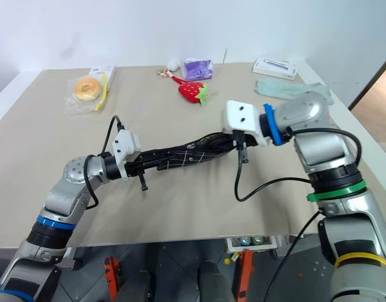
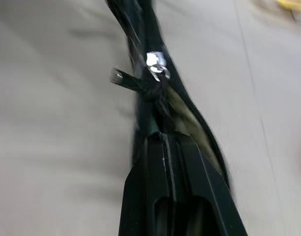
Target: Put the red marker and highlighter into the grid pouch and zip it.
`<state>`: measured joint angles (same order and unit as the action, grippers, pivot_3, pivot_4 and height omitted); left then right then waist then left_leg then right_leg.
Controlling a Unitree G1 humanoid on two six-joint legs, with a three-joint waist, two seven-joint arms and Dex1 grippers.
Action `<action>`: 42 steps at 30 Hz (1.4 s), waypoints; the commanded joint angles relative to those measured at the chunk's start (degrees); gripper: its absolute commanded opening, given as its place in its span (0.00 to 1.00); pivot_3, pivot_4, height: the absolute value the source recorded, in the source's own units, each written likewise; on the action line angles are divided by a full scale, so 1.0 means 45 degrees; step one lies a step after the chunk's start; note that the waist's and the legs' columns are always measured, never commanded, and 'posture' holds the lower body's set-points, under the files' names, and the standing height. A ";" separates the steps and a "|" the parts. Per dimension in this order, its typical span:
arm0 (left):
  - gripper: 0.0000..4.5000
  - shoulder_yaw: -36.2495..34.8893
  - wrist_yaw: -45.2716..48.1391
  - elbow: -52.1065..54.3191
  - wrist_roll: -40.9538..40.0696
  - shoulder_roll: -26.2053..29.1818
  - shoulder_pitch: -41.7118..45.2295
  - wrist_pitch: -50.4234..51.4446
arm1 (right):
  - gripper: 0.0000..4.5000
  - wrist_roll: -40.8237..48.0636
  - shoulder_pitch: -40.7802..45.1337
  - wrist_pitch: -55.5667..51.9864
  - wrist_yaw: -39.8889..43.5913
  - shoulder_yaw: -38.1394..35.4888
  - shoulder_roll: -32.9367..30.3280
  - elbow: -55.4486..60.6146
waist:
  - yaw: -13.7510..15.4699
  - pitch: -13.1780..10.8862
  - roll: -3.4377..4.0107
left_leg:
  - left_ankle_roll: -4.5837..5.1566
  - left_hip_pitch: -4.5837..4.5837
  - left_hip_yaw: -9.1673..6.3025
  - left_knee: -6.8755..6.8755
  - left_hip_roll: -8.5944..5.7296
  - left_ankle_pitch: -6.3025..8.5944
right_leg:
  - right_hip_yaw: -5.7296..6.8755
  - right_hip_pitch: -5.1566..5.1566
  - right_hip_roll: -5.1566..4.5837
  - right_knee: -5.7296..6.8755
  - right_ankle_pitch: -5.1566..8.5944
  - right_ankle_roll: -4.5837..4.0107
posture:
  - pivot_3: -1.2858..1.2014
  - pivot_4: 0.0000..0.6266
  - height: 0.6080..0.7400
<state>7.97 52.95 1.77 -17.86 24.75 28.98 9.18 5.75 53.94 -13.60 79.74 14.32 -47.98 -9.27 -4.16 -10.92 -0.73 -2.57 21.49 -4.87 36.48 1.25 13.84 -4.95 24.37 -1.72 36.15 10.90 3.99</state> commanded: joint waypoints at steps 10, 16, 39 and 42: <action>0.00 -0.0247 -0.0026 0.0560 -0.0096 -0.0028 -0.0078 -0.0150 | 0.01 -0.1006 0.0619 0.1420 -0.0291 -0.1261 -0.2297 -0.3697 | -0.0006 -0.0001 -0.0001 | 0.0000 -0.0002 0.0011 0.0000 -0.0003 0.0000 | -0.0012 0.0000 -0.0001 -0.0001 0.0001 0.0000 | 0.52 0.24 1.00; 0.00 -0.0248 0.0013 0.0545 -0.0095 0.0001 -0.0092 -0.0145 | 0.01 -0.0581 0.0378 0.1148 -0.0116 -0.1633 -0.2437 -0.3463 | -0.0094 -0.0001 -0.0001 | 0.0003 -0.0020 0.0027 -0.0007 -0.0002 0.0002 | -0.0034 0.0005 0.0004 0.0003 0.0002 -0.0001 | 0.52 0.24 1.00; 0.99 -0.1269 0.0607 0.1884 -0.3175 0.0962 -0.0336 0.4146 | 1.00 0.1049 -0.0647 -0.1217 -0.0533 -0.2914 -0.2214 -0.2349 | -0.0071 -0.0002 0.0000 | 0.0002 -0.0012 0.0032 -0.0003 -0.0005 0.0001 | -0.0045 0.0005 0.0002 0.0002 0.0000 0.0011 | 0.52 0.24 1.00; 0.99 -0.2594 -0.0452 0.1284 -0.3547 0.0935 0.0000 0.4395 | 1.00 0.1121 -0.1044 -0.1279 -0.0992 -0.3218 -0.2128 -0.2422 | -0.0069 -0.0004 -0.0005 | 0.0002 -0.0012 0.0031 0.0002 -0.0004 0.0001 | -0.0042 0.0003 0.0003 0.0002 0.0000 0.0010 | 0.52 0.24 1.00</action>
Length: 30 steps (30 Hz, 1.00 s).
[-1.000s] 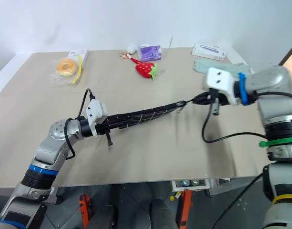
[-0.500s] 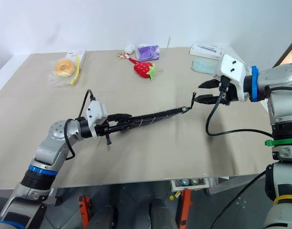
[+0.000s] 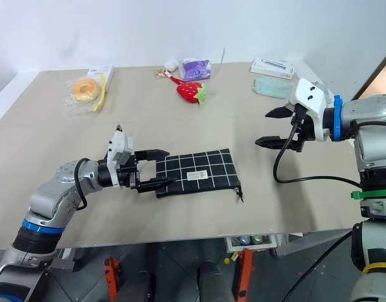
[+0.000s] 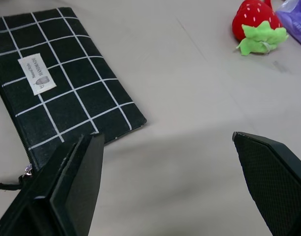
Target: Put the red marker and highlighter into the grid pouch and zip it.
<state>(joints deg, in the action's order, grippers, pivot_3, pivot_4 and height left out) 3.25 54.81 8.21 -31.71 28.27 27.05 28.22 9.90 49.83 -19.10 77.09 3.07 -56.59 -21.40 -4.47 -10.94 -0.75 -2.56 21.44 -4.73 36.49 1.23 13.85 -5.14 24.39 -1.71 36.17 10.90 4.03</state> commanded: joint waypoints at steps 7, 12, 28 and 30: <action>0.99 -0.4103 -0.1803 -0.1194 0.0066 0.2662 -0.0360 0.0742 | 1.00 0.0447 -0.1437 -0.0814 -0.3259 -0.2189 0.0779 -0.0713 | -0.0068 -0.0008 -0.0019 | 0.0001 -0.0007 0.0001 -0.0005 0.0018 0.0001 | -0.0008 0.0002 0.0024 0.0002 -0.0003 -0.0005 | 0.52 0.24 1.00; 0.99 -0.4811 -0.0864 -0.1747 0.0536 0.4550 -0.1964 0.0386 | 1.00 0.1120 -0.3015 -0.1592 -0.4191 -0.2964 0.1549 0.0164 | -0.0031 -0.0013 -0.0024 | 0.0013 -0.0002 0.0001 -0.0019 0.0021 0.0009 | -0.0003 0.0009 0.0022 0.0002 0.0015 -0.0021 | 0.52 0.24 1.00; 0.99 -0.5457 -0.0841 -0.1854 0.0622 0.4984 -0.2814 0.0274 | 1.00 0.2863 -0.4805 -0.2384 -0.3849 -0.3972 0.1429 0.2115 | -0.0005 -0.0015 -0.0028 | 0.0011 -0.0010 0.0002 -0.0010 0.0066 0.0008 | -0.0005 0.0002 0.0070 0.0006 0.0005 -0.0035 | 0.52 0.24 1.00; 0.99 -0.5471 -0.0877 -0.1768 0.0540 0.4970 -0.2818 0.0393 | 1.00 0.2789 -0.4706 -0.2328 -0.3841 -0.3884 0.1389 0.1995 | -0.0004 -0.0015 -0.0028 | 0.0011 -0.0009 0.0002 -0.0010 0.0066 0.0008 | -0.0009 0.0002 0.0070 0.0005 0.0005 -0.0036 | 0.52 0.24 1.00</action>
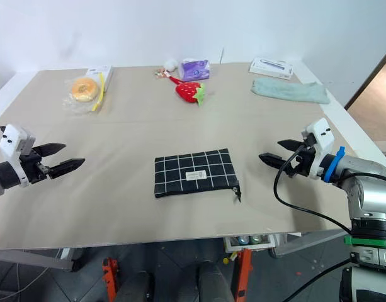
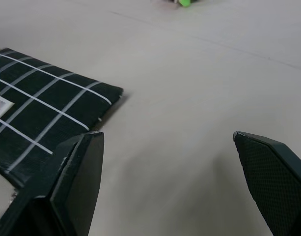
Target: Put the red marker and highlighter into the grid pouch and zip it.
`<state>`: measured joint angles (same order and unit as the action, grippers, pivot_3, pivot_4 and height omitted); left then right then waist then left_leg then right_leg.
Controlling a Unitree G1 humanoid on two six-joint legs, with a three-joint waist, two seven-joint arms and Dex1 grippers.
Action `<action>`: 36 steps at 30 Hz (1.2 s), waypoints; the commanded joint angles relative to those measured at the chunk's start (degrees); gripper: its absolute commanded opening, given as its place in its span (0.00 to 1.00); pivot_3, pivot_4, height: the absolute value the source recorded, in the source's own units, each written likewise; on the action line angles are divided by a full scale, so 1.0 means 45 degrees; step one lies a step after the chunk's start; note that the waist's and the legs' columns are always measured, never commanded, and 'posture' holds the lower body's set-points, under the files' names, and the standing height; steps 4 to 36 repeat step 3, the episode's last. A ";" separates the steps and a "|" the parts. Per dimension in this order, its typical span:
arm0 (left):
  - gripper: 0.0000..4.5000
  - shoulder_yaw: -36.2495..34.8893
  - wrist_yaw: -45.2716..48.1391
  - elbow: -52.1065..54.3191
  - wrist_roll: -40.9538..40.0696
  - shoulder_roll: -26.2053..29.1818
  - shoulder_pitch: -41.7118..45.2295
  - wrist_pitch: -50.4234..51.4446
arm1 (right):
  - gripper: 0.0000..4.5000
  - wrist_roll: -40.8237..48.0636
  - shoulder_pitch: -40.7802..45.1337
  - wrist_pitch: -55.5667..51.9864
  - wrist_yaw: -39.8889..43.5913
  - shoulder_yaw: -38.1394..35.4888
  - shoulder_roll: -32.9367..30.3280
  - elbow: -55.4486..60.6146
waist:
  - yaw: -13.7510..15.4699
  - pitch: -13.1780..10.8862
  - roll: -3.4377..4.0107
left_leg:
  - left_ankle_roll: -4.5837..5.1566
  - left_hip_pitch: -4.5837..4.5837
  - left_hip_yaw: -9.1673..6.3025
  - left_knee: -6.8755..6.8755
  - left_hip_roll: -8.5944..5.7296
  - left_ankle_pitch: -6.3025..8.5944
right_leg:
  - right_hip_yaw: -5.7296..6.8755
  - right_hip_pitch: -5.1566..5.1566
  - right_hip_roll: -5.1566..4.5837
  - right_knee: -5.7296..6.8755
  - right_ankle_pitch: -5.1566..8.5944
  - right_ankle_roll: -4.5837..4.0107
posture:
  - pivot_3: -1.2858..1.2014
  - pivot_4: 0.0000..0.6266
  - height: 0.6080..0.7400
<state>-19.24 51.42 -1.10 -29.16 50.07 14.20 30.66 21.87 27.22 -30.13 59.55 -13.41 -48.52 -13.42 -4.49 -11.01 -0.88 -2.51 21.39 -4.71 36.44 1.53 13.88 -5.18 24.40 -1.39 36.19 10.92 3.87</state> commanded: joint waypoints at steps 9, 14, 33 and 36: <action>0.99 -0.0577 -0.0329 0.0587 -0.0157 0.0106 -0.0310 0.0220 | 1.00 0.0076 0.0636 0.0091 0.0299 0.0054 -0.0503 0.0104 | -0.0006 0.0000 0.0000 | 0.0000 0.0000 0.0009 0.0000 -0.0001 0.0000 | -0.0011 0.0002 0.0000 -0.0001 0.0000 0.0000 | 0.52 0.24 1.00; 0.99 -0.0577 -0.0329 0.0587 -0.0157 0.0106 -0.0310 0.0220 | 1.00 0.0076 0.0636 0.0091 0.0299 0.0054 -0.0503 0.0104 | -0.0006 0.0000 0.0000 | 0.0000 0.0000 0.0009 0.0000 -0.0001 0.0000 | -0.0011 0.0002 0.0000 -0.0001 0.0000 0.0000 | 0.52 0.24 1.00; 0.99 -0.0577 -0.0329 0.0587 -0.0157 0.0106 -0.0310 0.0220 | 1.00 0.0076 0.0636 0.0091 0.0299 0.0054 -0.0503 0.0104 | -0.0006 0.0000 0.0000 | 0.0000 0.0000 0.0009 0.0000 -0.0001 0.0000 | -0.0011 0.0002 0.0000 -0.0001 0.0000 0.0000 | 0.52 0.24 1.00; 0.99 -0.0577 -0.0329 0.0587 -0.0157 0.0106 -0.0310 0.0220 | 1.00 0.0076 0.0636 0.0091 0.0299 0.0054 -0.0503 0.0104 | -0.0006 0.0000 0.0000 | 0.0000 0.0000 0.0009 0.0000 -0.0001 0.0000 | -0.0011 0.0002 0.0000 -0.0001 0.0000 0.0000 | 0.52 0.24 1.00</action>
